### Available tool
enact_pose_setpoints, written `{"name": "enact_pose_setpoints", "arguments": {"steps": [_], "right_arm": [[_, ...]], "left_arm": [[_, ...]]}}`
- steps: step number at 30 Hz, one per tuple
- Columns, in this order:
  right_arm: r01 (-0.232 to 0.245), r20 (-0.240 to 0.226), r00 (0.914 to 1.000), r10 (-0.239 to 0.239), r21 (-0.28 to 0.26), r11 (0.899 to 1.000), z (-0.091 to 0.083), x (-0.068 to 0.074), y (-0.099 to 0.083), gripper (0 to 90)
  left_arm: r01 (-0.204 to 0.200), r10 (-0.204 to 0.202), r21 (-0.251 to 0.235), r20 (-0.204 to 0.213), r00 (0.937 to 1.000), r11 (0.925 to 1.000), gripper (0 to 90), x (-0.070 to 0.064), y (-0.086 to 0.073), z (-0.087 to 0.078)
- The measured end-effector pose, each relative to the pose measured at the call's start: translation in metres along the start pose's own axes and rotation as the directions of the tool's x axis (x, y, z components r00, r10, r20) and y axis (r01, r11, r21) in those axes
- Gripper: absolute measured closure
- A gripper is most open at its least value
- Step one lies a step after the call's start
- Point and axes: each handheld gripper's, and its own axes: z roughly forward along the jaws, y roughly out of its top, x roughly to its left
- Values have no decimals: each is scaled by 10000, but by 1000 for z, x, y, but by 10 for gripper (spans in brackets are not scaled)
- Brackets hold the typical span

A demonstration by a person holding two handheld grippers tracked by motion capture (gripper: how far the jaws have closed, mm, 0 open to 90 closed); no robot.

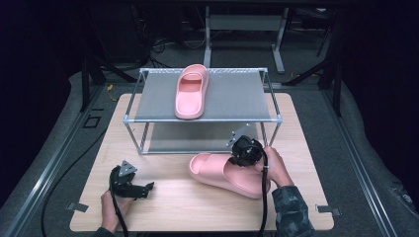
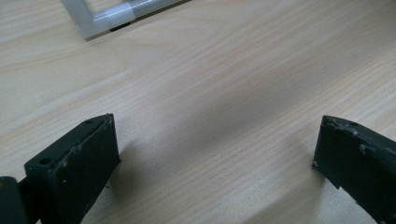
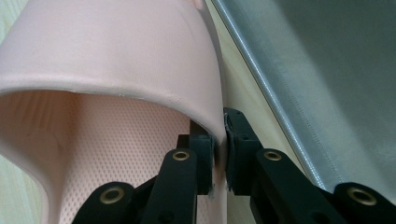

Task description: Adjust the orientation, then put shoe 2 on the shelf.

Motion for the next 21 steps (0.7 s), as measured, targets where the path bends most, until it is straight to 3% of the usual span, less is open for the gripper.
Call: {"name": "enact_pose_setpoints", "arguments": {"steps": [4,11,12,13,16,18,19,21], "right_arm": [[193,164,9997,-194,10,9998,-6,-1,4,831],[388,8,9992,-388,99,9992,-14,-3,9,831],[393,214,9990,-393,-4,9992,-15,-2,10,831],[458,44,9989,-458,59,9989,-17,-3,11,831],[542,232,9983,-541,-13,9985,-22,-4,12,831],[583,87,9983,-584,49,9983,-25,-5,14,831],[570,296,9979,-569,1,9984,-27,-4,14,831],[642,279,9976,-641,-23,9979,-30,-4,16,831]], "left_arm": [[0,0,-8,-6,10000,10000,0,0,0,0],[-4,4,2,-1,10000,10000,0,0,0,0],[-2,2,-9,-5,10000,10000,0,0,0,0],[-2,2,-7,-5,10000,10000,0,0,0,0],[-1,1,-8,-6,10000,10000,0,0,0,0],[1,-1,-9,-4,10000,10000,0,0,0,0],[-5,5,2,-2,10000,10000,0,0,0,0],[1,-1,-8,-7,10000,10000,0,0,0,0]]}}
